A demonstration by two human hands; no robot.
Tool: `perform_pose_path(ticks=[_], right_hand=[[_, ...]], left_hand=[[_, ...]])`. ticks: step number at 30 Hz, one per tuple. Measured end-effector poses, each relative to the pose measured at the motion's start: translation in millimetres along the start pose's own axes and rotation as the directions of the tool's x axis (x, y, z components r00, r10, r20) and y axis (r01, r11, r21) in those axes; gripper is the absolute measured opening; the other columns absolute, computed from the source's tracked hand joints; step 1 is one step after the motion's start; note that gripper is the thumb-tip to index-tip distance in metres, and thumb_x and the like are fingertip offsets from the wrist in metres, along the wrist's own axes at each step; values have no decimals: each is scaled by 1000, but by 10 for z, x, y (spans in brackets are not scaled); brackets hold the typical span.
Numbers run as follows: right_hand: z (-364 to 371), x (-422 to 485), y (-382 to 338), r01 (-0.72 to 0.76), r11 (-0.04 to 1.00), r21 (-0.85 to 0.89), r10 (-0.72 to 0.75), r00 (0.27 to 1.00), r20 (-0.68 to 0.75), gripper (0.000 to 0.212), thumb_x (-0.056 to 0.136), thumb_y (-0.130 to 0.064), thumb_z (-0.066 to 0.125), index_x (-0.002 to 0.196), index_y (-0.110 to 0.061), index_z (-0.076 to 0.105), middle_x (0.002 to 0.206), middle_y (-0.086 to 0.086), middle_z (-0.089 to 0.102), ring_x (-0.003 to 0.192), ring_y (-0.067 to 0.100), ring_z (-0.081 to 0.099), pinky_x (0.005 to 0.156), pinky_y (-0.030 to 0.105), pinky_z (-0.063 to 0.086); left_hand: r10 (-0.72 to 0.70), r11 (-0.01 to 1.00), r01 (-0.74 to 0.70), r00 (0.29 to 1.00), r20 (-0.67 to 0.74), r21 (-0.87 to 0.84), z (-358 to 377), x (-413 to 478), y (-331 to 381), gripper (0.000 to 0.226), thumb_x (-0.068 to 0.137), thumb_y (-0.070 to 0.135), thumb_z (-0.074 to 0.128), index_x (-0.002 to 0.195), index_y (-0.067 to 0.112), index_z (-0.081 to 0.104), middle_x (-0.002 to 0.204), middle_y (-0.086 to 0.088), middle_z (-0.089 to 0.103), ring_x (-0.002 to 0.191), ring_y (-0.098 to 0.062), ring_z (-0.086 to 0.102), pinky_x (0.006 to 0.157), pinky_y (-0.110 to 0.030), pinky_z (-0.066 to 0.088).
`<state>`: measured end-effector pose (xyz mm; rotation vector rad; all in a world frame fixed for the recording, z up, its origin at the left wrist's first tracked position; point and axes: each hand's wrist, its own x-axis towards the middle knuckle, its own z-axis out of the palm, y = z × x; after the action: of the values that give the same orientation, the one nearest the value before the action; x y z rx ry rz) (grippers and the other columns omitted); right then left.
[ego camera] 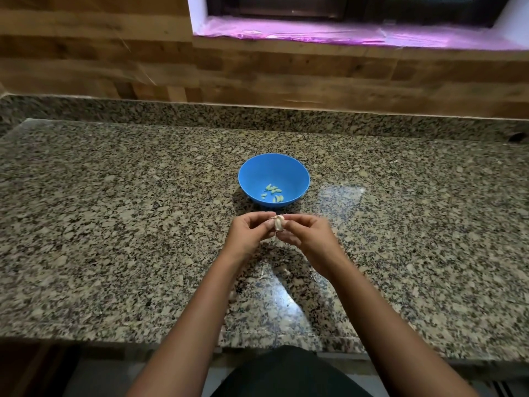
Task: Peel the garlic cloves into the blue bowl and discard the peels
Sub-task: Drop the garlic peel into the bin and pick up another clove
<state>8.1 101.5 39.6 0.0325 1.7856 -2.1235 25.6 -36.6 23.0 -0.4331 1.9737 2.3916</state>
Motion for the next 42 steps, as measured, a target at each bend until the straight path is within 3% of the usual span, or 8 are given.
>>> perform_pose_path(ticks=[10, 14, 19, 24, 31, 33, 36, 42], right_hand=[[74, 254, 325, -72, 802, -593, -16, 990, -142, 8, 86, -7, 61, 92, -8, 67, 88, 10, 70, 80, 22, 68, 79, 40, 57], [159, 144, 317, 32, 802, -597, -89, 994, -67, 11, 85, -14, 66, 95, -9, 67, 87, 3, 69, 76, 15, 65, 73, 33, 57], [223, -52, 296, 156, 827, -540, -132, 988, 83, 10, 79, -9, 73, 85, -14, 67, 75, -4, 66, 68, 6, 62, 67, 20, 54], [178, -94, 359, 120, 833, -541, -157, 987, -22, 17, 83, -8, 69, 74, -21, 62, 74, 0, 66, 68, 14, 65, 66, 30, 57], [15, -173, 433, -37, 930, -365, -28, 985, -173, 5, 85, -11, 66, 83, -10, 61, 75, 7, 64, 64, 18, 60, 59, 35, 53], [-62, -186, 355, -72, 938, -340, 5, 981, -195, 6, 86, -9, 64, 89, -7, 58, 81, 11, 64, 69, 21, 61, 69, 40, 55], [-230, -171, 214, -96, 928, -359, 42, 987, -157, 9, 86, -3, 62, 94, -3, 59, 85, 12, 66, 71, 21, 64, 72, 37, 56], [-363, -66, 179, -65, 645, -761, -4, 996, -88, 3, 83, -8, 67, 86, -8, 69, 83, 11, 70, 78, 24, 68, 78, 40, 57]], left_hand=[[-274, 920, 198, 942, -195, -338, -148, -38, -228, 33, 93, -14, 36, 123, -6, 50, 129, -24, 50, 93, -22, 62, 74, -28, 54], [-285, 852, 161, 941, -184, -498, -155, -52, -164, 35, 92, -15, 39, 124, -6, 50, 128, -25, 49, 105, -28, 59, 88, -31, 48], [-272, 798, 143, 952, -138, -586, 12, -89, -139, 36, 92, -12, 43, 126, -3, 48, 110, -23, 59, 93, -23, 63, 65, -20, 57], [-278, 743, 131, 953, -125, -657, 171, -109, -184, 41, 89, -13, 48, 128, -3, 45, 99, -19, 62, 89, -18, 63, 77, -25, 54], [-255, 745, 147, 964, -74, -651, 315, -182, -207, 30, 96, -7, 37, 123, -1, 47, 133, -24, 48, 122, -29, 52, 94, -33, 45], [-200, 856, 136, 977, -78, -499, 290, -200, -253, 22, 97, 0, 41, 115, 6, 53, 130, -17, 52, 122, -27, 52, 96, -33, 45], [37, 989, -25, 996, -78, 144, 212, -257, -360, 19, 97, 13, 48, 110, 20, 60, 125, -4, 58, 109, -17, 57, 88, -23, 48], [276, 453, -407, 910, 309, 793, 53, -256, -709, 36, 100, 25, 42, 133, 14, 51, 141, -3, 47, 136, -15, 35, 112, -29, 26]])
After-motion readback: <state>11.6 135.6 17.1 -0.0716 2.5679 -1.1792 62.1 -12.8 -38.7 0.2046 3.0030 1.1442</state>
